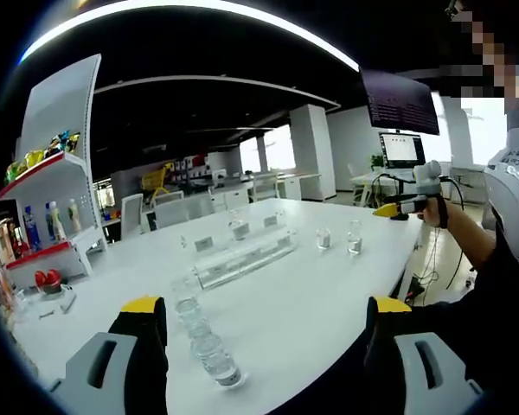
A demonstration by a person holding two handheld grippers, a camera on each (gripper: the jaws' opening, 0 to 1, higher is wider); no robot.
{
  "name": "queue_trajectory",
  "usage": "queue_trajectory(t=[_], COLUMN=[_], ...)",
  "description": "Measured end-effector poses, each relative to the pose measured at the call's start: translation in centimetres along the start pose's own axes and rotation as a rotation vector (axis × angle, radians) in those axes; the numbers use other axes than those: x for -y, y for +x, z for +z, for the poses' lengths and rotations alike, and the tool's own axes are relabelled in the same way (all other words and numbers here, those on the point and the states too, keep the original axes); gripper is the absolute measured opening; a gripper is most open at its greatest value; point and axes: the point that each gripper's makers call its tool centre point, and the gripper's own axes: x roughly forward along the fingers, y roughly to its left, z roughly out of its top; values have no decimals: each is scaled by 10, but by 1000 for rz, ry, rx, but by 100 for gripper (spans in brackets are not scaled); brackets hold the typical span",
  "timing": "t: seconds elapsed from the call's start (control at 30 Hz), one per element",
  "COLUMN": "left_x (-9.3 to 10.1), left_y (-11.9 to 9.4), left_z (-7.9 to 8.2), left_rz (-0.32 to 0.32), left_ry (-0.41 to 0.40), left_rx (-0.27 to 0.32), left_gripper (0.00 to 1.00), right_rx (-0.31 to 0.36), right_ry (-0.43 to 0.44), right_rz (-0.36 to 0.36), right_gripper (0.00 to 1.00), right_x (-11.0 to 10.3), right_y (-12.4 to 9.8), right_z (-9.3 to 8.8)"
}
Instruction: Identify the label on the chemical reagent bottle, grasp the chemical reagent bottle, and place it in the designated position on the reagent rack
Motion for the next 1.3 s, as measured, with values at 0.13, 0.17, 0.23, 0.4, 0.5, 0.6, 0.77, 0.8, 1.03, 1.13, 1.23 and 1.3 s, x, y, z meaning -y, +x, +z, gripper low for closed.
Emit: queue_trajectory(t=[0.13,0.17,0.23,0.4,0.5,0.6,0.77,0.8,1.03,1.13,1.23,1.3], left_x=[2,2,2,3,4,4,5,5,5,4,4,4], left_y=[1,2,2,3,3,2,3,3,2,2,2,2], left_z=[1,2,2,0,0,0,2,2,0,0,0,0], left_rz=[-7,-8,-9,-10,-11,-10,-11,-11,-12,-10,-11,-11], left_ry=[6,4,4,6,4,6,7,8,6,5,5,5], left_rx=[1,1,1,-3,-1,-2,-1,-1,-3,-2,-2,-3], left_gripper=[95,95,95,95,95,95,95,95,95,95,95,95], right_rx=[-25,-26,-24,-29,-29,-50,-45,-45,-43,-50,-58,-48], right_ry=[-9,-4,5,-1,4,5,13,11,32,29,29,45], right_rz=[1,1,-1,-4,-2,-3,16,12,12,10,15,23], right_gripper=[90,90,90,89,89,89,89,89,89,89,89,90], right_x=[-1,0,1,2,2,2,-4,-3,-2,-2,-3,-5], right_y=[0,0,0,-1,-1,-1,-3,-3,-3,-3,-3,-3], right_z=[-9,-9,-10,-12,-13,-19,-19,-19,-20,-23,-25,-24])
